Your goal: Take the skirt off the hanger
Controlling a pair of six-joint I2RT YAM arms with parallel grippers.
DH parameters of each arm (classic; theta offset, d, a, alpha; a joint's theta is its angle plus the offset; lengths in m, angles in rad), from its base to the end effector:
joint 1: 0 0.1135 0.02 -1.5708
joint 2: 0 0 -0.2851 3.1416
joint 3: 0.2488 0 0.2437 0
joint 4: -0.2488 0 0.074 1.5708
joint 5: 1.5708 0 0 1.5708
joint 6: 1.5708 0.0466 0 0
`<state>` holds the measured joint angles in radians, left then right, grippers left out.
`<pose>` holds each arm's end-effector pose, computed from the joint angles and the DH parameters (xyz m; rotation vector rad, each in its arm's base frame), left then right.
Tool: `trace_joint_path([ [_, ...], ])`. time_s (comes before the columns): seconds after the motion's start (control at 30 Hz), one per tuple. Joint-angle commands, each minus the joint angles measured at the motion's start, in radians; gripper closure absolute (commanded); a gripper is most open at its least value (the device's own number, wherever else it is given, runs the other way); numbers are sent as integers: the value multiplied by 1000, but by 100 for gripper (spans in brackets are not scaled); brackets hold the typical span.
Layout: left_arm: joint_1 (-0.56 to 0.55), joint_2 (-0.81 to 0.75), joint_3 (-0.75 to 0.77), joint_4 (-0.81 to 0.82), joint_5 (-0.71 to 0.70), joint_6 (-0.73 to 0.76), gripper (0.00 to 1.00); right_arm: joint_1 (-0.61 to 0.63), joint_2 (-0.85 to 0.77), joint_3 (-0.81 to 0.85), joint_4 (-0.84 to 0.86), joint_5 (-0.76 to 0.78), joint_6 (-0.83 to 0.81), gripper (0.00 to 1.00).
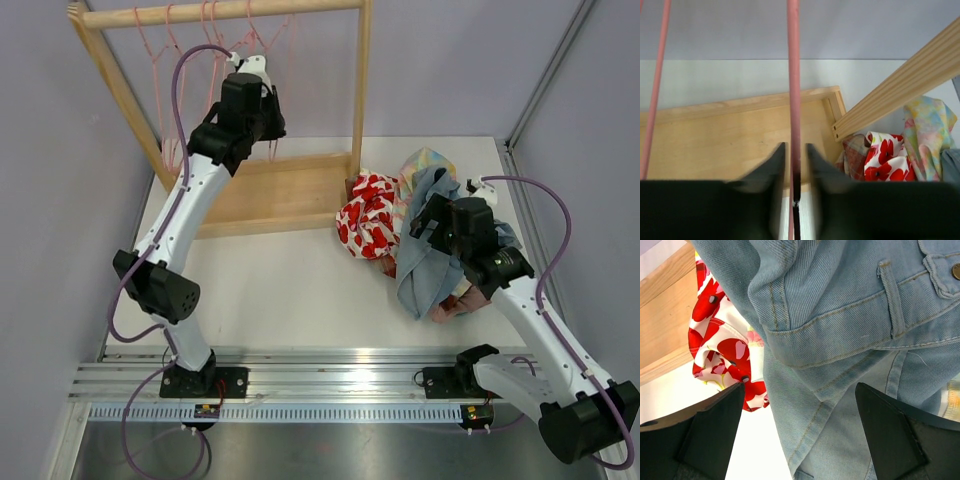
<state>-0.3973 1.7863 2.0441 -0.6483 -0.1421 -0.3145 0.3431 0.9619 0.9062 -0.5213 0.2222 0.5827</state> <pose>0.3761 -0.1507 0.4645 -0.0123 1.9715 -0.3282 0.1882 0.0563 0.3290 0.3849 2.1125 0.3051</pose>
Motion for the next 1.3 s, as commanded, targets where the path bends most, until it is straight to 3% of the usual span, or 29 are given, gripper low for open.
trace_joint_path([
  [0.0,-3,-91,-25,-14,30,2,65,0,-29,26,-5,-3,-9,0],
  [0.07,-8,-143,-77,-11,26,12,45,-1,-54,45,-14,-7,-50,1],
  [0.13,-20,-232,-145,-11,19,28,19,0,-84,82,-23,-9,-90,1],
  [0.2,-46,-339,-201,-13,-19,40,1,0,-124,123,-29,-20,-125,1],
  [0.33,-90,-569,-398,-25,-71,40,1,0,-225,161,-36,-55,-150,1],
  [0.5,-164,-960,-866,24,-109,-8,1,0,-452,32,-17,-81,-120,1],
  [0.63,-167,-1275,-1100,-8,-139,-49,1,-1,-615,-65,-39,-167,-89,1],
  [0.77,-167,-1352,-1165,-114,-189,-70,1,-1,-695,-89,-121,-207,-76,1],
  [0.87,-170,-1374,-1167,-106,-188,-74,1,0,-729,-63,-132,-211,-78,1],
  [1.27,-170,-1335,-1179,-105,-218,-72,1,0,-669,-12,-149,-175,-135,1],
])
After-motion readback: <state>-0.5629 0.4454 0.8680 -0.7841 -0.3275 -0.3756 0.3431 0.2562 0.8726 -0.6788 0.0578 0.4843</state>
